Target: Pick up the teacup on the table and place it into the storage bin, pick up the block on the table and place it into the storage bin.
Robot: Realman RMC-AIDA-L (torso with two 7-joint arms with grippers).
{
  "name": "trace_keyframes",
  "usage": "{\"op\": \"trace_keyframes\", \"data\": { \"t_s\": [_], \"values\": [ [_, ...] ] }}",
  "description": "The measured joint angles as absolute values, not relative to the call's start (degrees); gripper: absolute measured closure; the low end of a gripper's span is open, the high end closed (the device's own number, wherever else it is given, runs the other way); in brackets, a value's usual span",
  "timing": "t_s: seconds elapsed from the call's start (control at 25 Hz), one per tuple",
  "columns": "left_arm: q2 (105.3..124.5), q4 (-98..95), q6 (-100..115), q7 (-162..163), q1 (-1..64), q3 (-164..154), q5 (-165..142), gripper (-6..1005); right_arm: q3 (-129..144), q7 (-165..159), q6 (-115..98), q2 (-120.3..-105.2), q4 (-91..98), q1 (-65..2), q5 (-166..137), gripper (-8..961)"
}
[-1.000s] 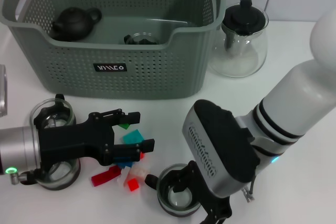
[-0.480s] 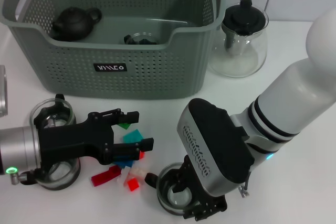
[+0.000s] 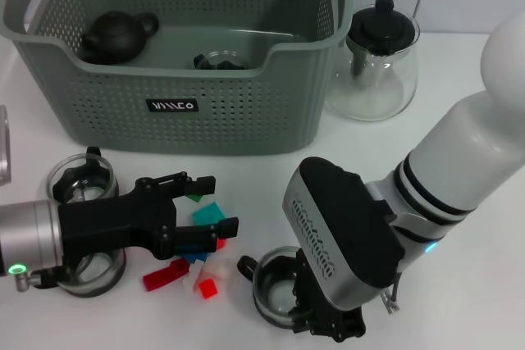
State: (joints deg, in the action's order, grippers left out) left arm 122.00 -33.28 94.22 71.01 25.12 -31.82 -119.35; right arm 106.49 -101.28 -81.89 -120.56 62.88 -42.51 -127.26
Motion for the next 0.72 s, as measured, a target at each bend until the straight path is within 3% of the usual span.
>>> {"op": "trace_keyframes", "data": {
  "t_s": [0.2, 0.44, 0.72],
  "values": [
    [122.08, -33.3, 94.4, 71.1, 25.1, -31.8, -119.3, 171, 103.8, -102.1, -84.8, -120.36, 65.0, -41.6, -127.3, 837],
    [122.02, -33.5, 94.7, 71.1, 25.0, -31.8, -119.2, 171, 96.9, -101.7, -91.1, -120.17, 65.9, -40.2, -127.5, 897],
    [121.99, -33.5, 94.6, 71.1, 25.0, -31.8, -119.1, 172, 82.7, -99.7, -103.5, -119.87, 67.3, -38.4, -128.7, 897]
  ]
}}
